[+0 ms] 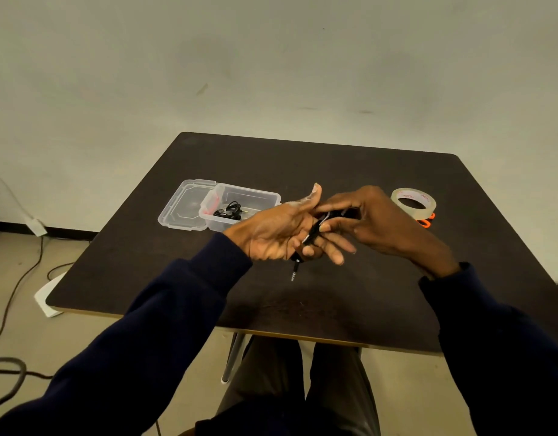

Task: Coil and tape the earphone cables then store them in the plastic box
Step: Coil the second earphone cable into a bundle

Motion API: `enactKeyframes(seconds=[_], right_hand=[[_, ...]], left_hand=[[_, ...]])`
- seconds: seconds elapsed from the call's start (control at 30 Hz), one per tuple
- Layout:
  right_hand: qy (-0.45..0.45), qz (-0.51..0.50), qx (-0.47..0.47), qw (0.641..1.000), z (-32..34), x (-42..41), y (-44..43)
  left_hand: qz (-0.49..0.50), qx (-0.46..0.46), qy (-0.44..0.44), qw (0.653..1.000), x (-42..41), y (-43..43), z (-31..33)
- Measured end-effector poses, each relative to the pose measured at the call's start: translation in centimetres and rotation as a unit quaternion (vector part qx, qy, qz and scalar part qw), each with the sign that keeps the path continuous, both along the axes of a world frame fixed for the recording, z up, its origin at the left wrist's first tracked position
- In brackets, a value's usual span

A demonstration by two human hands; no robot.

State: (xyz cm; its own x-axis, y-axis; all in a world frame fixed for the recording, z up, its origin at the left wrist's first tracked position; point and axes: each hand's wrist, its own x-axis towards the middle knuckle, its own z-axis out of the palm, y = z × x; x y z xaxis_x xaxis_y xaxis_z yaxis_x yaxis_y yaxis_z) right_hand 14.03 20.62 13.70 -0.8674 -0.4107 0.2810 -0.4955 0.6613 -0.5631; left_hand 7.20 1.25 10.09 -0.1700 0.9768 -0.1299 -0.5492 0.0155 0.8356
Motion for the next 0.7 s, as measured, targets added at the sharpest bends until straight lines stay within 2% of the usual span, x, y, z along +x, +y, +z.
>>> enactKeyframes(seconds=[0.07, 0.17, 0.3, 0.43, 0.5, 0.6, 0.7], right_hand=[[-0.036, -0.003, -0.025, 0.999, -0.3, 0.3, 0.1], [-0.036, -0.010, -0.033, 0.999, -0.8, 1.0, -0.3], [-0.001, -0.035, -0.010, 0.999, -1.3, 1.5, -0.8], [0.079, -0.058, -0.016, 0.995, -1.8, 2.0, -1.4], [0.117, -0.059, -0.020, 0.991, -2.0, 2.1, -1.7], [0.164, -0.060, -0.023, 0.984, -2.2, 2.3, -2.1], [0.210, -0.057, -0.020, 0.976, -2.5, 2.4, -2.3]], left_hand=[[-0.039, -0.005, -0.017, 0.999, -0.2, -0.7, 0.0], [-0.047, -0.032, 0.010, 0.998, -0.3, -1.6, -0.3], [0.093, -0.096, 0.099, 0.986, -0.6, -1.9, -2.5], [0.135, -0.060, 0.161, 0.976, 0.4, -1.7, -2.6], [0.183, -0.072, 0.211, 0.957, 0.9, -1.5, -2.4], [0.279, -0.111, 0.302, 0.905, 1.5, -1.4, -2.5], [0.373, -0.072, 0.303, 0.874, 3.6, -0.9, -2.4]])
